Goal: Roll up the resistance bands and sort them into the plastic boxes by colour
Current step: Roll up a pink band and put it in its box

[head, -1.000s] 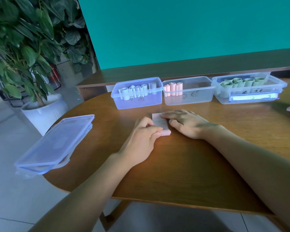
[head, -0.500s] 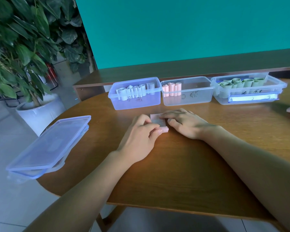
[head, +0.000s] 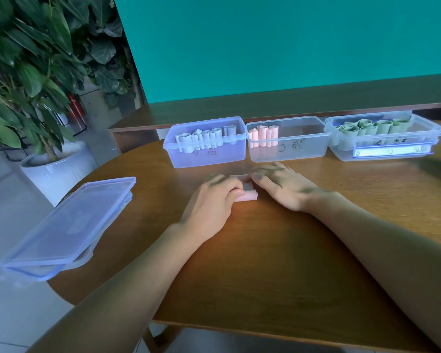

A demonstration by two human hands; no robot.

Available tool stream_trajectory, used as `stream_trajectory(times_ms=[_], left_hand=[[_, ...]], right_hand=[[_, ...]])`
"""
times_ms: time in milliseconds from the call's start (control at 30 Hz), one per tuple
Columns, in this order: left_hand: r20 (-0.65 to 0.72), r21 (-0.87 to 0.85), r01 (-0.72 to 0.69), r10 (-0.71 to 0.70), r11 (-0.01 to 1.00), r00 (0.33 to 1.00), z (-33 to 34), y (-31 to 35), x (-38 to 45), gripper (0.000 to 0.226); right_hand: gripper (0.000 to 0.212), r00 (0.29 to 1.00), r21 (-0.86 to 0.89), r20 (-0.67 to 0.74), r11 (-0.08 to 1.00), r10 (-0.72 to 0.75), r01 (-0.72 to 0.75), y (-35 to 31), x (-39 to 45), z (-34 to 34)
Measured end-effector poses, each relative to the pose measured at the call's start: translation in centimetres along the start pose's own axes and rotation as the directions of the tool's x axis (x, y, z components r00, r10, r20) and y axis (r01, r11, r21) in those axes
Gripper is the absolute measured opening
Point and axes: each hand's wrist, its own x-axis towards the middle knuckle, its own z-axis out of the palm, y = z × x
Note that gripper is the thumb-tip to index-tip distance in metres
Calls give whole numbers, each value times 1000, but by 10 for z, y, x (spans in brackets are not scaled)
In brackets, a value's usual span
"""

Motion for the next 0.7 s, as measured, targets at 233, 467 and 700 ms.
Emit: stream_trajectory(times_ms=[233,467,700], left_hand=[[36,32,7,-8,999,999,0,-1,4,32],[74,-18,80,-78,997,994,2,-4,15,32],[27,85,32,-35,996,999,4,-10,16,21]], right_hand=[[60,999,28,21,999,32,-33,0,6,-2],[56,998,115,17,992,54,-56,3,9,-4],[50,999,151,-2,988,40,-39,0,13,-7]])
